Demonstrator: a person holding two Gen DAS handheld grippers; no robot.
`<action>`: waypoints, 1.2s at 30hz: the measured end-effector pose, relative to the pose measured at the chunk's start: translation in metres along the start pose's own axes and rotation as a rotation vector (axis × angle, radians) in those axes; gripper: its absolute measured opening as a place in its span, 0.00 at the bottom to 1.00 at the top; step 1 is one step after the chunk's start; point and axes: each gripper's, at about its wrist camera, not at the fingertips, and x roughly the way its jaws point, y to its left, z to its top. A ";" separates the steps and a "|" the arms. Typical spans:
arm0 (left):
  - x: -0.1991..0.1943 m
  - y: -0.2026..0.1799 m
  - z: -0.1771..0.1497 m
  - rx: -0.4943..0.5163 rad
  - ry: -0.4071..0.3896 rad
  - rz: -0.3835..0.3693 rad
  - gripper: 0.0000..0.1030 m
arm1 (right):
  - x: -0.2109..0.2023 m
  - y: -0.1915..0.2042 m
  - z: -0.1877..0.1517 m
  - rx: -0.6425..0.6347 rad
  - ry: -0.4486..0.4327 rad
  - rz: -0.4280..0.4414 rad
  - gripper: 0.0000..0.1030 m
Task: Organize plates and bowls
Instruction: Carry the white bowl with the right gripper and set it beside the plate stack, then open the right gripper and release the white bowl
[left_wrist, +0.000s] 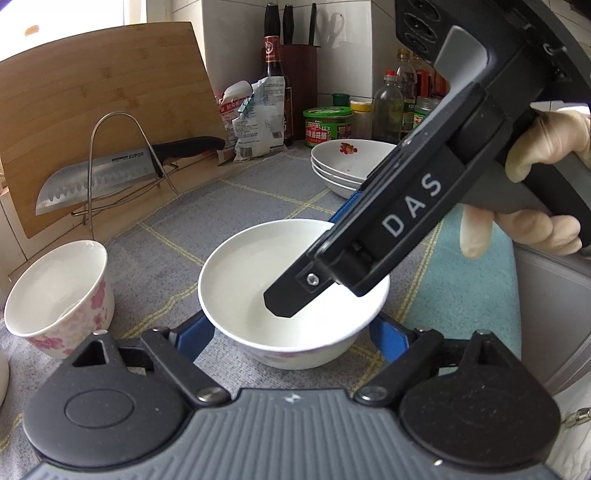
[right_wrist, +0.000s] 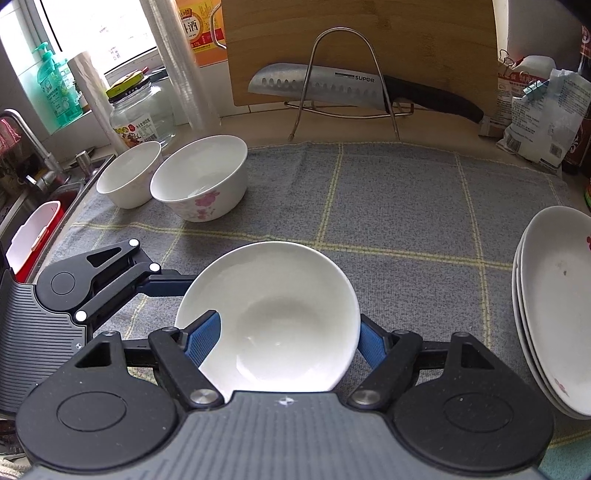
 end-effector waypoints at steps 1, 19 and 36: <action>-0.001 0.000 -0.001 0.001 -0.003 0.005 0.90 | 0.000 0.000 0.000 0.003 -0.001 0.006 0.81; -0.054 0.028 -0.032 -0.194 0.039 0.154 0.99 | -0.022 0.019 0.004 -0.054 -0.129 -0.073 1.00; -0.046 0.084 -0.035 -0.331 0.010 0.415 0.99 | 0.005 0.052 0.044 -0.180 -0.098 -0.008 1.00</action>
